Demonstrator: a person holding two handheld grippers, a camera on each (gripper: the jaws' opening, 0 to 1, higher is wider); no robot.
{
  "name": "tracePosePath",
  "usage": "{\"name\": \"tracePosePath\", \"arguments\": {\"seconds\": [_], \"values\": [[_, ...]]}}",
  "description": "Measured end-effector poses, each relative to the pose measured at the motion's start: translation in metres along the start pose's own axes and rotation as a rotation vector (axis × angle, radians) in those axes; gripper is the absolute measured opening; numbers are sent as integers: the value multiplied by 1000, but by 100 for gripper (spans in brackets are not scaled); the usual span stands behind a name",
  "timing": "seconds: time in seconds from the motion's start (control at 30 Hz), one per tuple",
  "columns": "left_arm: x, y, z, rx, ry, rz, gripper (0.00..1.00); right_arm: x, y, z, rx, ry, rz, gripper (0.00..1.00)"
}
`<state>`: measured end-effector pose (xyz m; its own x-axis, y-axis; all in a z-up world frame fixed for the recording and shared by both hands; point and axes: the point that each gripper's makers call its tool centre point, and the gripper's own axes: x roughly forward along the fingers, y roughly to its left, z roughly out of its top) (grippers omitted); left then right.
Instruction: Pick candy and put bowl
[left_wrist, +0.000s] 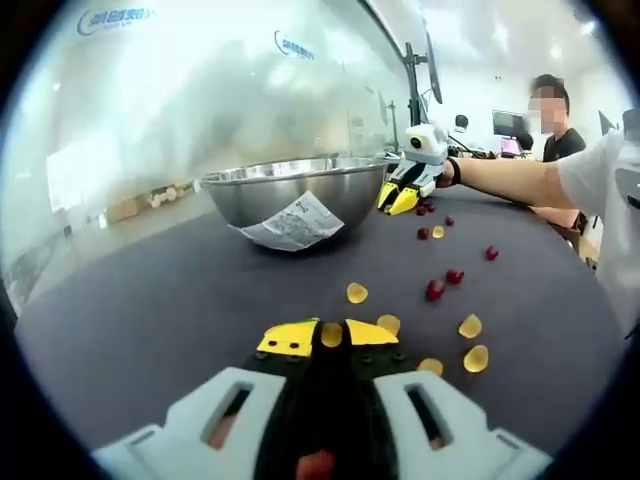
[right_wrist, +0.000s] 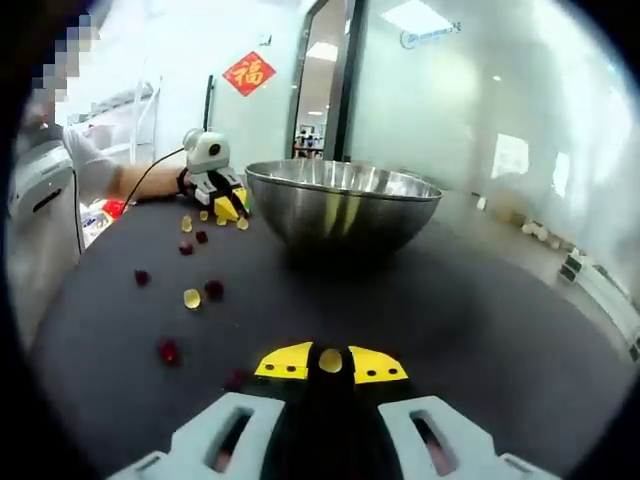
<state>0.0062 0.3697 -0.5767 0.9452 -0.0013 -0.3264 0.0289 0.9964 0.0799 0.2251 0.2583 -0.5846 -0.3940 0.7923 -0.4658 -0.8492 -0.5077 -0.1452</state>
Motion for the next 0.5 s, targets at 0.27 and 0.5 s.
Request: {"name": "tracePosePath", "arguments": {"seconds": [0.27,0.5], "values": [[0,3,2,1,0,14,3,-3,-1,1,25,-21,-5,4],[-16,7,46,-8,-130,29,3,-22,-4,28,-7,-87,-40,4]]}}
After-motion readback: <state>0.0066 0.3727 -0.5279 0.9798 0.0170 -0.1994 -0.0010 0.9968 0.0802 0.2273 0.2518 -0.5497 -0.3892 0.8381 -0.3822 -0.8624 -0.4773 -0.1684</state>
